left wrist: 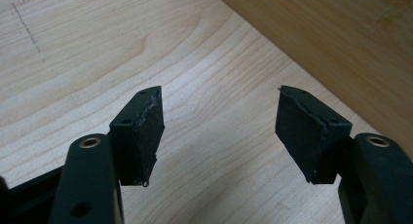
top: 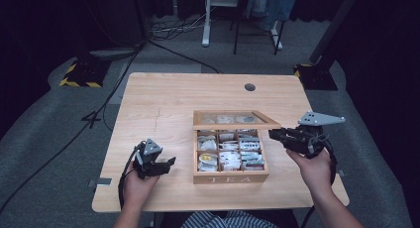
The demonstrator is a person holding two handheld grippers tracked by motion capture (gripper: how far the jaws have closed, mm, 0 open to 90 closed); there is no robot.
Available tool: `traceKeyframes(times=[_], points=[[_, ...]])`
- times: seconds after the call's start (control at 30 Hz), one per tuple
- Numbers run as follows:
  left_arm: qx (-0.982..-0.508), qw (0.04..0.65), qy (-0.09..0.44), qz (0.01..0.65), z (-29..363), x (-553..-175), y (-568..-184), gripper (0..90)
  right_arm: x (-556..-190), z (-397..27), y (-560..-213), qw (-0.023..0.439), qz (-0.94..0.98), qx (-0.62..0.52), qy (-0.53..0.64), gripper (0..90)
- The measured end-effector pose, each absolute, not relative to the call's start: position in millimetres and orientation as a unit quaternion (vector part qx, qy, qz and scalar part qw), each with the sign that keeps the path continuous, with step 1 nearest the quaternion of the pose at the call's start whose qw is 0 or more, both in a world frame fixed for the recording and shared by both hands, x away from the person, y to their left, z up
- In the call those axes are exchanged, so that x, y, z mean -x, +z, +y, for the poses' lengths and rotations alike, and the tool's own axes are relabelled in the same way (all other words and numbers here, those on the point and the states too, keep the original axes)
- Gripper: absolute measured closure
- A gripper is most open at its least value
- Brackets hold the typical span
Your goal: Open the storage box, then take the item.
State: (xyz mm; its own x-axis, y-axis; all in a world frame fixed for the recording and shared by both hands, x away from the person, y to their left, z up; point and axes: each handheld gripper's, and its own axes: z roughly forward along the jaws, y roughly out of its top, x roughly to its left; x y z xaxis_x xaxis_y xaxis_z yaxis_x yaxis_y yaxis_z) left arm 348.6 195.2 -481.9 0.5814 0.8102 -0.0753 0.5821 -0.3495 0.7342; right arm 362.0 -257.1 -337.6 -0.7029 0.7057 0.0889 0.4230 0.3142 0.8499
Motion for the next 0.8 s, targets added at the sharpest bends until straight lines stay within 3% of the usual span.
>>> traceKeyframes(times=[0.8], points=[[-0.798,0.413,0.134,0.417,193.7,-339.4,-463.7,36.2,-375.3,-238.7,-338.7,0.194,0.789,-0.341,0.472,84.2]])
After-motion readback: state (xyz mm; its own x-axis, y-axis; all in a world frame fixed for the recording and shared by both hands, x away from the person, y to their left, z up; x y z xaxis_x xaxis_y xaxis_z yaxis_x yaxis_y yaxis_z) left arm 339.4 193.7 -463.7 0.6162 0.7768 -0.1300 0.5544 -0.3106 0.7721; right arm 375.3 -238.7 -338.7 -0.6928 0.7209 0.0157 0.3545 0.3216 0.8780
